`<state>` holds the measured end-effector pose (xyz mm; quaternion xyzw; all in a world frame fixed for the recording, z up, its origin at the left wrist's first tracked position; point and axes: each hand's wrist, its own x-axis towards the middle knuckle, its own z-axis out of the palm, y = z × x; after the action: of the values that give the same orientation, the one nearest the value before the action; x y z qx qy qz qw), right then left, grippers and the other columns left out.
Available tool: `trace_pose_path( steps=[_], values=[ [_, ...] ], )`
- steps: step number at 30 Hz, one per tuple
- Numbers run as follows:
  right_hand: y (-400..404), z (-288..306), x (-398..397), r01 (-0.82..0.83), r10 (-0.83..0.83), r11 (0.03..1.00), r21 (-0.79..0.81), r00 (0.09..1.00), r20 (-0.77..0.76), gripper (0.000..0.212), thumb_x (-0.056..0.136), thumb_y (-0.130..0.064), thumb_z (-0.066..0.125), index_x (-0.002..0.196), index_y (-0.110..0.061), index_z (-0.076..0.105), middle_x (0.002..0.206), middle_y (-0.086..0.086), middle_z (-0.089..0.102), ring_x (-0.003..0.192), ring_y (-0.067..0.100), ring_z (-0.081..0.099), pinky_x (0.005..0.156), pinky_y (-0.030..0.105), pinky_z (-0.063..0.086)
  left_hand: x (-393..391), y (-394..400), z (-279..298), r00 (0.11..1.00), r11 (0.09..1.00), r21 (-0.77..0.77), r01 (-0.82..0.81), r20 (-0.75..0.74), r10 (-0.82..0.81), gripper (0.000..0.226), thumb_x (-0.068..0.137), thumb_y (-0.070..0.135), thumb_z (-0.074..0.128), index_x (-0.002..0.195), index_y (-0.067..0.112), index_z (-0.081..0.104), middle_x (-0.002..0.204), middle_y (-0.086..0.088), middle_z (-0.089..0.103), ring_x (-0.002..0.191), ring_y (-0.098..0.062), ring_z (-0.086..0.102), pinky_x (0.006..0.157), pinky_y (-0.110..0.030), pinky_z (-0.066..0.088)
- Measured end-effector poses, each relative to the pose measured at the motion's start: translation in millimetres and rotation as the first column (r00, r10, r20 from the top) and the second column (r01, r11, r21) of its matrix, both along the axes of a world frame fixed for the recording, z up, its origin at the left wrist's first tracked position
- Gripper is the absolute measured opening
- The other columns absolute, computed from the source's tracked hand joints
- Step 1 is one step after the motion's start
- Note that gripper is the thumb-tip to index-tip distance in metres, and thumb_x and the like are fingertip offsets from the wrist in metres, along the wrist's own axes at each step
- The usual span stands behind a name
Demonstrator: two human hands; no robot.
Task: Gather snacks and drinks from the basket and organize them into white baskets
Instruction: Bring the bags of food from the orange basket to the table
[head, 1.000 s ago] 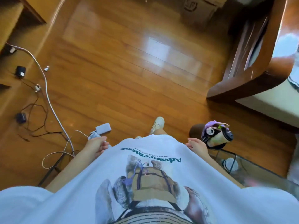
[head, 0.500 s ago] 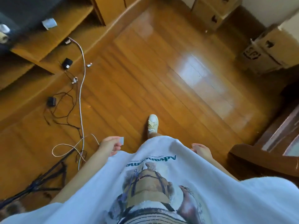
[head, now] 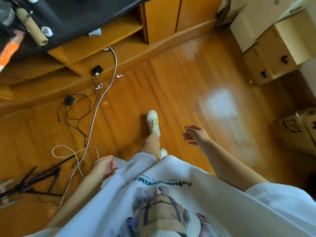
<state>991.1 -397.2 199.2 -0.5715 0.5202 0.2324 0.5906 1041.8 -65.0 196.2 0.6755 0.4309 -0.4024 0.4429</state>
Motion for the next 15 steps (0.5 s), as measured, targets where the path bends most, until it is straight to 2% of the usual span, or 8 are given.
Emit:
trace_pose_path(
  steps=[2, 3, 5, 6, 8, 10, 13, 15],
  values=[
    [-14.8, -0.8, 25.5, -0.005, 0.005, 1.0, 0.016, 1.0, 0.005, 0.016, 0.095, -0.018, 0.048, 0.106, -0.014, 0.058, 0.074, 0.0, 0.06, 0.067, 0.014, 0.057, 0.069, 0.027, 0.045, 21.0, -7.5, -8.2, 0.999, 1.0, 0.013, -0.027, -0.028, 0.028, 0.038, 0.098, 0.006, 0.04, 0.134, -0.005, 0.041, 0.041, -0.002, 0.061, 0.033, -0.009, 0.057, 0.035, -0.015, 0.044],
    [-23.7, -2.2, 37.7, -0.009, 0.009, 1.0, 0.02, 1.0, -0.002, 0.014, 0.095, -0.018, 0.047, 0.104, -0.016, 0.058, 0.074, 0.0, 0.061, 0.067, 0.014, 0.057, 0.073, 0.029, 0.046, 33.9, -14.1, -12.1, 0.999, 0.999, 0.016, -0.03, -0.045, 0.031, 0.038, 0.098, 0.008, 0.04, 0.135, -0.004, 0.041, 0.049, -0.003, 0.063, 0.043, -0.013, 0.06, 0.044, -0.019, 0.047],
    [-42.3, -5.7, 58.4, -0.002, 0.002, 1.0, 0.011, 0.999, -0.032, 0.011, 0.095, -0.018, 0.047, 0.099, -0.018, 0.058, 0.074, 0.0, 0.061, 0.066, 0.014, 0.057, 0.069, 0.027, 0.045, 61.7, -29.9, -21.5, 0.997, 0.999, 0.007, -0.047, -0.068, 0.047, 0.04, 0.098, 0.013, 0.041, 0.136, 0.001, 0.042, 0.066, -0.005, 0.061, 0.062, -0.018, 0.056, 0.059, -0.026, 0.043],
    [-53.1, -6.9, 67.9, 0.017, -0.017, 1.0, 0.006, 0.999, -0.051, 0.011, 0.094, -0.017, 0.047, 0.097, -0.019, 0.057, 0.073, 0.001, 0.061, 0.065, 0.014, 0.057, 0.065, 0.025, 0.043, 78.4, -39.7, -26.8, 0.996, 0.999, -0.002, -0.055, -0.077, 0.054, 0.04, 0.098, 0.015, 0.041, 0.136, 0.001, 0.043, 0.063, -0.004, 0.063, 0.063, -0.018, 0.055, 0.062, -0.027, 0.04],
    [-73.3, -5.3, 81.6, 0.07, -0.07, 0.998, -0.002, 0.992, -0.107, 0.01, 0.094, -0.019, 0.048, 0.093, -0.02, 0.057, 0.073, 0.002, 0.061, 0.065, 0.015, 0.056, 0.061, 0.024, 0.041, 114.0, -64.2, -29.4, 0.996, 0.999, -0.021, -0.041, -0.084, 0.039, 0.04, 0.098, 0.015, 0.042, 0.135, -0.001, 0.042, 0.059, -0.002, 0.064, 0.06, -0.019, 0.057, 0.062, -0.027, 0.038],
    [-93.5, 0.0, 95.1, 0.138, -0.137, 0.99, -0.006, 0.978, -0.156, 0.01, 0.094, -0.019, 0.049, 0.089, -0.02, 0.058, 0.073, 0.003, 0.061, 0.064, 0.017, 0.056, 0.058, 0.025, 0.041, 150.0, -97.2, -23.0, 0.996, 0.999, -0.042, -0.011, -0.094, 0.007, 0.043, 0.098, 0.014, 0.041, 0.138, -0.003, 0.039, 0.069, -0.005, 0.059, 0.059, -0.018, 0.056, 0.059, -0.027, 0.041],
    [-121.6, 3.2, 119.9, 0.256, -0.255, 0.967, -0.009, 0.957, -0.139, 0.011, 0.093, -0.016, 0.051, 0.084, -0.017, 0.057, 0.071, 0.006, 0.06, 0.06, 0.019, 0.054, 0.057, 0.025, 0.039, 208.6, -155.1, -7.0, 0.998, 0.994, -0.099, 0.045, -0.033, -0.049, 0.04, 0.099, 0.014, 0.041, 0.135, -0.003, 0.042, 0.068, -0.004, 0.056, 0.039, -0.007, 0.058, 0.043, -0.017, 0.045],
    [-138.2, 6.7, 138.0, 0.329, -0.327, 0.944, -0.006, 0.935, -0.136, 0.013, 0.093, -0.015, 0.05, 0.081, -0.017, 0.056, 0.071, 0.007, 0.058, 0.06, 0.019, 0.053, 0.057, 0.024, 0.037, 249.2, -196.8, 1.6, 0.99, 0.985, -0.104, 0.138, 0.031, -0.135, 0.035, 0.098, 0.015, 0.044, 0.129, 0.003, 0.05, 0.074, -0.003, 0.055, 0.053, -0.009, 0.058, 0.051, -0.02, 0.044]
  ],
)
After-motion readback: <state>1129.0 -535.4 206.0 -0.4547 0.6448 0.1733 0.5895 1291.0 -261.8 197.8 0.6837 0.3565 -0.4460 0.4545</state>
